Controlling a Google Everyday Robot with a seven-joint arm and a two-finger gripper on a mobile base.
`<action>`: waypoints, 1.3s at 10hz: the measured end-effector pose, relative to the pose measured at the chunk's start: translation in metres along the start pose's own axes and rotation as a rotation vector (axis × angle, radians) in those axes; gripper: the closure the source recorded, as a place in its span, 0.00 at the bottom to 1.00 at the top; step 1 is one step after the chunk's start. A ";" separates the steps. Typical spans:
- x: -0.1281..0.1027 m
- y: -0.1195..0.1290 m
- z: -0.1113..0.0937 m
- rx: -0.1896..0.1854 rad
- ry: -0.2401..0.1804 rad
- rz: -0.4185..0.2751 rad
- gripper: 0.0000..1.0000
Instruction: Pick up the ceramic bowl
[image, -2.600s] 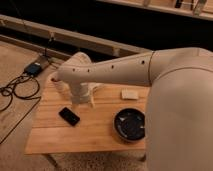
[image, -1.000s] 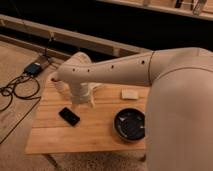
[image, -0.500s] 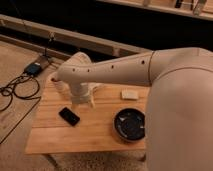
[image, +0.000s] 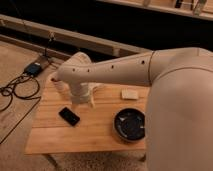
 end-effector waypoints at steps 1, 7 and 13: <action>0.000 0.000 0.000 0.000 0.000 0.000 0.35; -0.028 -0.032 0.031 0.049 -0.027 0.010 0.35; -0.053 -0.091 0.088 0.103 -0.066 0.111 0.35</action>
